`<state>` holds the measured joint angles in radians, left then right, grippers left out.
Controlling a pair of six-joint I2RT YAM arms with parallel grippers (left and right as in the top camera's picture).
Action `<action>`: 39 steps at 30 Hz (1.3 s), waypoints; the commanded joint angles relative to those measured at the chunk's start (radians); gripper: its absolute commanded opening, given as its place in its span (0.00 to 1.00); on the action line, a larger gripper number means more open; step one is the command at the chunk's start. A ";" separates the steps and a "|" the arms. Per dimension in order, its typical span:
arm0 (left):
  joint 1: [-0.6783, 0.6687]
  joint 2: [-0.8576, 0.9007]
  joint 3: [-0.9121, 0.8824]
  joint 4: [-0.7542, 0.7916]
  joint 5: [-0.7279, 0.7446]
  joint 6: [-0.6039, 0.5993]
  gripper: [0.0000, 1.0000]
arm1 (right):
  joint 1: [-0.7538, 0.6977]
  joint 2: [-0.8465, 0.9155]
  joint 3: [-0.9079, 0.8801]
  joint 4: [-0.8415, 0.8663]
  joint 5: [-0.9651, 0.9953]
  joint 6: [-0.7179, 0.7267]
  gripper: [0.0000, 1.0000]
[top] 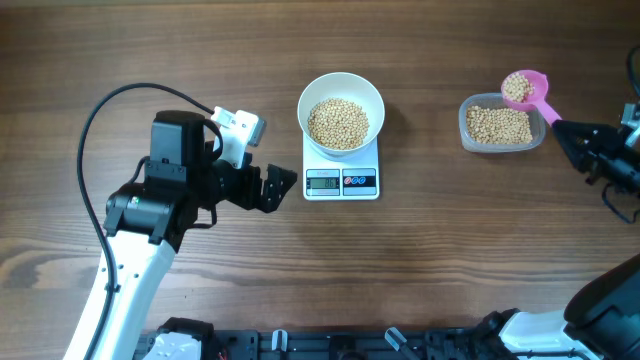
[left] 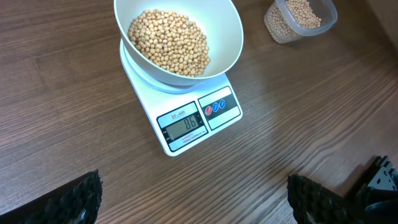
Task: Scoop item into bowl and weigh 150g on scale
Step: 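Lift the filled scoop and carry it left over the white bowl, then tilt the pink scoop to pour soybeans into the white bowl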
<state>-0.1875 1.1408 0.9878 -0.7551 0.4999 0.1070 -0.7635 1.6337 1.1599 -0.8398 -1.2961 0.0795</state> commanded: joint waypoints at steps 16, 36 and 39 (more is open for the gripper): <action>0.007 0.006 -0.001 0.002 0.015 -0.006 1.00 | 0.575 -0.095 0.014 0.184 0.118 0.181 0.04; 0.007 0.006 -0.001 0.002 0.015 -0.006 1.00 | 1.026 -0.155 0.020 0.396 0.872 -0.041 0.04; 0.007 0.006 -0.001 0.002 0.015 -0.006 1.00 | 1.065 -0.155 0.020 0.407 0.953 -0.126 0.04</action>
<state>-0.1875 1.1412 0.9878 -0.7551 0.4999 0.1070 0.2668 1.5085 1.1603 -0.4473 -0.4999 0.0784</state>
